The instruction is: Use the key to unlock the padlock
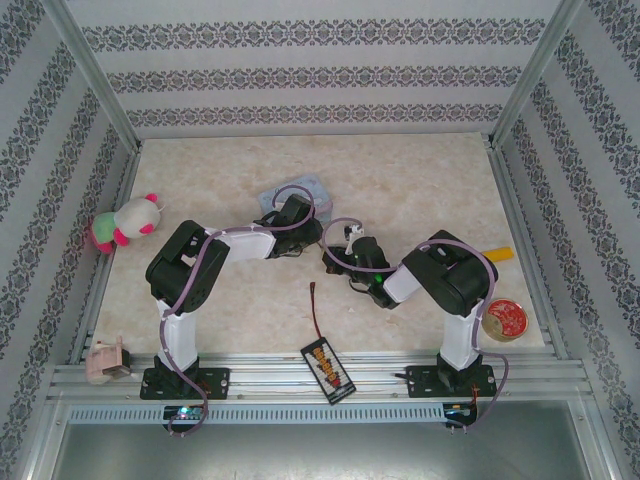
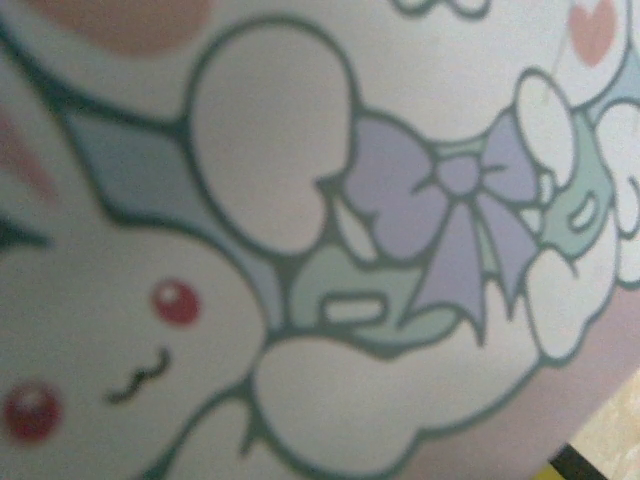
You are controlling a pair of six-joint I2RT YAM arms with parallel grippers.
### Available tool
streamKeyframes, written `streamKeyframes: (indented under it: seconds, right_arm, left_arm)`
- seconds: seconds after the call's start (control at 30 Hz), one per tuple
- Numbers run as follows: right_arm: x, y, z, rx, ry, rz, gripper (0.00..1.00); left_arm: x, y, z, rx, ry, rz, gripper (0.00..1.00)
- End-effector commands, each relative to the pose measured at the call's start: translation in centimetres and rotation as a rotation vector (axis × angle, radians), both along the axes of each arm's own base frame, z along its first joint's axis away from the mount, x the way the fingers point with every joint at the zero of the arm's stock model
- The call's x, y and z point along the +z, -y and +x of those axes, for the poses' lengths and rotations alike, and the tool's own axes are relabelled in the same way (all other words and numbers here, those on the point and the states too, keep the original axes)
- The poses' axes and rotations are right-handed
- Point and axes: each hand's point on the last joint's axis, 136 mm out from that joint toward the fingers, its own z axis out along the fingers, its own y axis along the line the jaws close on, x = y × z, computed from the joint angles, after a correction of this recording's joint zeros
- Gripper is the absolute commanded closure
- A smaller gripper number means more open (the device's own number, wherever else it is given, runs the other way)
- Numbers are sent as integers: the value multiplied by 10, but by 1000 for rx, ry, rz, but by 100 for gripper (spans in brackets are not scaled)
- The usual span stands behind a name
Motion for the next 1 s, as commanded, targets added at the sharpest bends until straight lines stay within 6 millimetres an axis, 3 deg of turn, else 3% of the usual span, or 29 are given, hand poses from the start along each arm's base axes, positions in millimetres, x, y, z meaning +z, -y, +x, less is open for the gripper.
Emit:
streamKeyframes:
  seconds: [0.0,0.97]
  right_arm:
    - [4,-5,7,-20,38,6,100]
    - [16,-1,15,-92,117,19,100]
  left_arm:
    - [6,6,0,-3,4,-49,88]
    - [0,10,-7,4,-34,-94,88]
